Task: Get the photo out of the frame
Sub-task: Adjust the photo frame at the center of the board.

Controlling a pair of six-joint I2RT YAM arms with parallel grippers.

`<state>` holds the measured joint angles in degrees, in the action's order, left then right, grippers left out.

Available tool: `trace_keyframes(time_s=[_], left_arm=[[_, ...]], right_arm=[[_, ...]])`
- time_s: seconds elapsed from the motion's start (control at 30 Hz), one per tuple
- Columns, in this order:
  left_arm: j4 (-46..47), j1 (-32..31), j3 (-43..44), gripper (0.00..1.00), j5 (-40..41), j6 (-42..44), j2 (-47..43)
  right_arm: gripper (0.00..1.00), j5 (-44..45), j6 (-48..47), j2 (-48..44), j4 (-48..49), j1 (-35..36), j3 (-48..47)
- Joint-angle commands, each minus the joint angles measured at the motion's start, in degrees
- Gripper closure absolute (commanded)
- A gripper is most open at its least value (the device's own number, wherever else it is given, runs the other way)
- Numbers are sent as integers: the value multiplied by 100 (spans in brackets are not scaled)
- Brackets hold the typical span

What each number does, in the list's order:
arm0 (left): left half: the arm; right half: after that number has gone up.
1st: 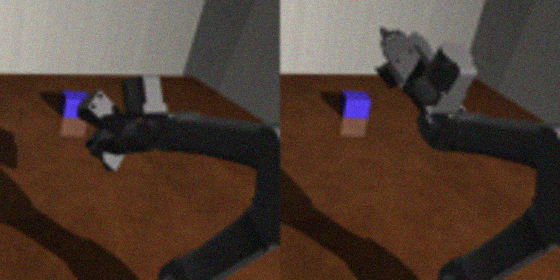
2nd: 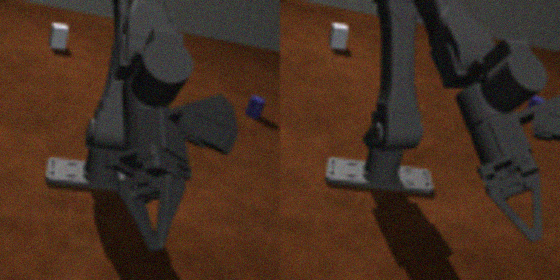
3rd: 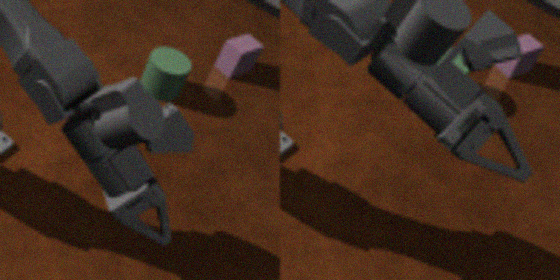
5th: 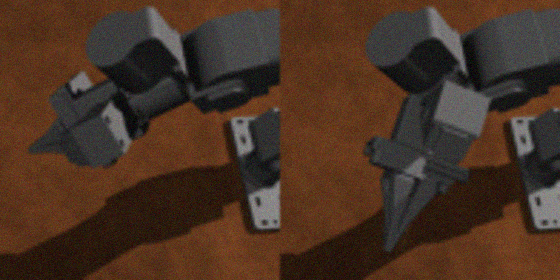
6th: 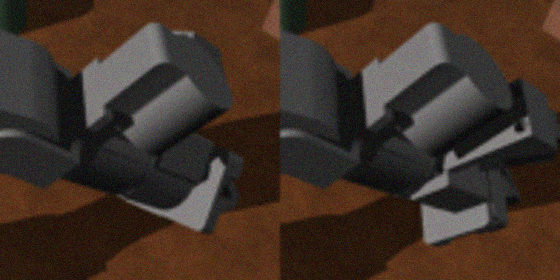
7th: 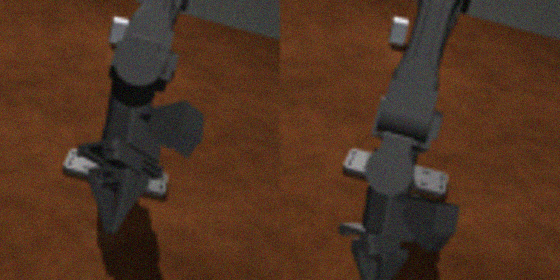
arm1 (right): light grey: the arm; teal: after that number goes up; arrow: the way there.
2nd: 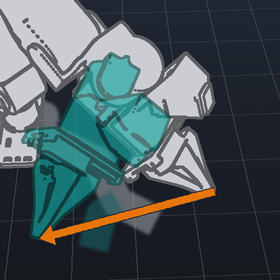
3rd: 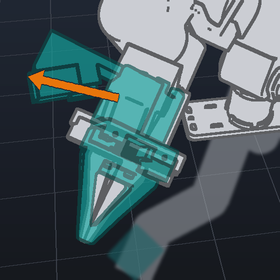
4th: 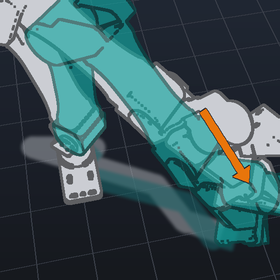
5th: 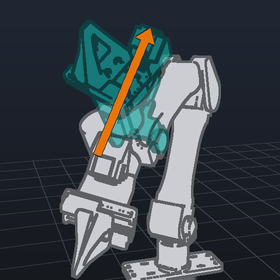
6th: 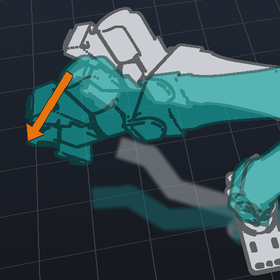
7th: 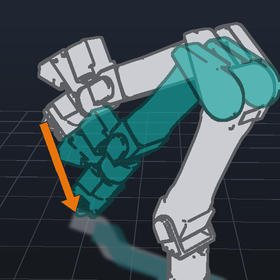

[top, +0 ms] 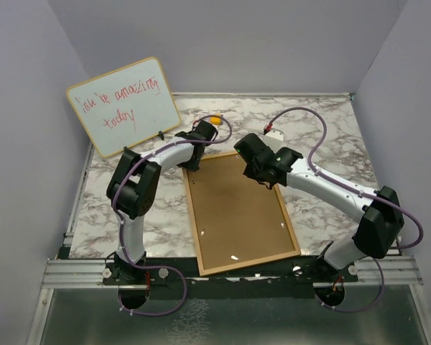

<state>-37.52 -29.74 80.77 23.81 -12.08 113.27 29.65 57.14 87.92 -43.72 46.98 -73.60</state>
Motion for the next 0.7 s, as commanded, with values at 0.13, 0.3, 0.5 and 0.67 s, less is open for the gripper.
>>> trace_keyframes(time_s=[0.13, 0.3, 0.5, 0.67], left_arm=[[-303, 25, -197, 36, 683, 266, -513], [81, 29, -342, 29, 208, 342, -906], [1219, 29, -499, 34, -1248, 754, -1213], [1438, 38, 122, 32, -2779, 1058, -706]], right_arm=[[99, 497, 135, -426, -217, -229, 412], [100, 355, -40, -777, 41, -465, 756], [100, -95, -415, -1047, 543, -839, 1137], [99, -430, -677, -1193, 756, -1048, 1227]])
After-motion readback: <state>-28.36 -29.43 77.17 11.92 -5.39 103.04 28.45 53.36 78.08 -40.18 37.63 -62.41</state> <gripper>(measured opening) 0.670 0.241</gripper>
